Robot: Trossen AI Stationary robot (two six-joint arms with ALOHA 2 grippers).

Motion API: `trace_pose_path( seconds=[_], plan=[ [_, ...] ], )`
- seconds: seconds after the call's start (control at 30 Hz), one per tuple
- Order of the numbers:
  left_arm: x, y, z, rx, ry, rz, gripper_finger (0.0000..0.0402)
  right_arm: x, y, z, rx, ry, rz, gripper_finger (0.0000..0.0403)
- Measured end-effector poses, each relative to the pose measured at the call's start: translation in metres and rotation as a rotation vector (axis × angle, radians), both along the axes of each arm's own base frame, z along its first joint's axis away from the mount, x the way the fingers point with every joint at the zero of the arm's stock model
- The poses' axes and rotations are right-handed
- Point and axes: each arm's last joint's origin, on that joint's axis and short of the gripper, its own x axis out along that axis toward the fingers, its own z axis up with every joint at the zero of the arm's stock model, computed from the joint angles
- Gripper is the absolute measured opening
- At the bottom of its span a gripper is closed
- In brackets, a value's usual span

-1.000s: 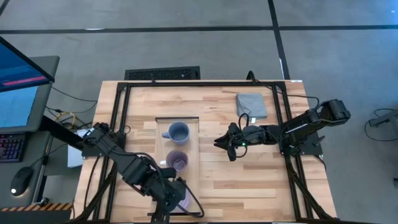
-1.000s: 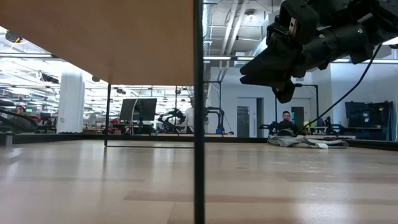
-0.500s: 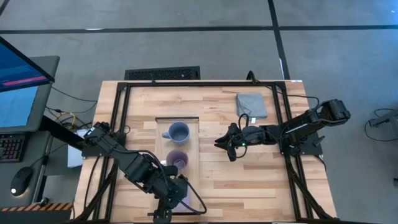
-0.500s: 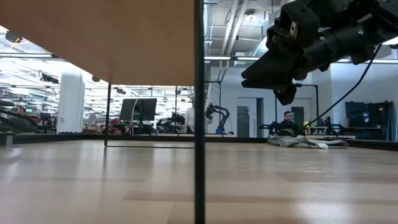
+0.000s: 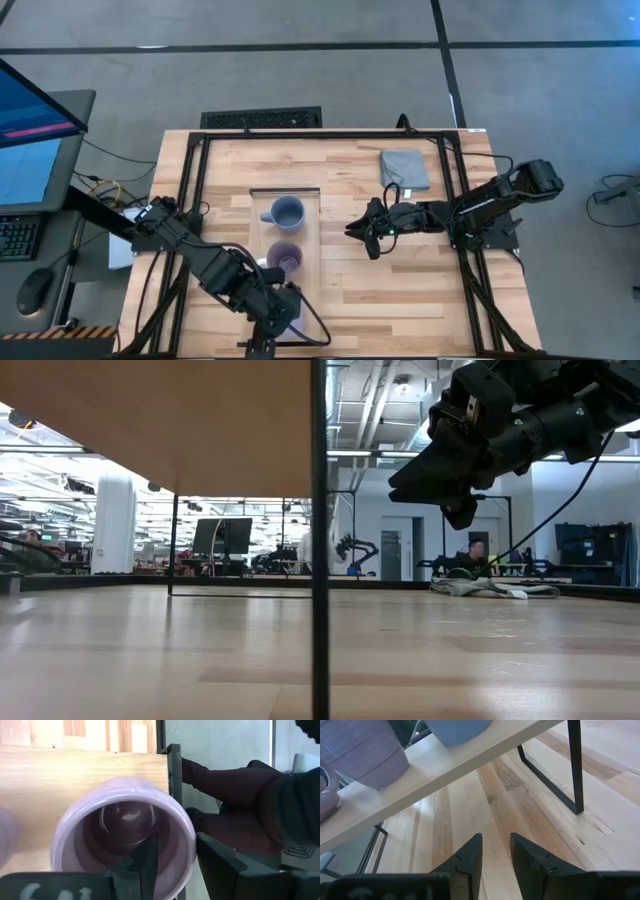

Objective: Stack small to large cups/mugs on shelf
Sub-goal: Put the purple mug on the shelf

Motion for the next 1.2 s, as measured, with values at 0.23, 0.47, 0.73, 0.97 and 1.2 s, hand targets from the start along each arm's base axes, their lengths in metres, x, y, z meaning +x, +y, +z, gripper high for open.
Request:
trace_pose_path(
  seconds=[0.23, 0.47, 0.73, 0.97, 1.2],
  plan=[
    [0.003, -0.003, 0.003, -0.033, -0.041, -0.016, 0.0121, 0.000, 0.000, 0.000, 0.000, -0.001, 0.000, 0.0123],
    [0.003, -0.003, 0.002, -0.031, -0.037, -0.018, 0.0121, 0.000, 0.000, 0.000, 0.000, 0.000, 0.000, 0.0123],
    [0.004, 0.002, -0.007, 0.020, 0.005, 0.007, 0.0121, 0.000, 0.000, 0.000, 0.000, 0.002, 0.000, 0.0123],
    [0.004, 0.003, -0.008, 0.024, 0.006, 0.004, 0.0121, 0.000, 0.000, 0.000, 0.000, 0.002, 0.000, 0.0123],
    [0.004, 0.002, -0.007, 0.003, 0.013, -0.011, 0.0121, 0.000, 0.000, 0.000, -0.001, 0.002, 0.000, 0.0123]
  ],
)
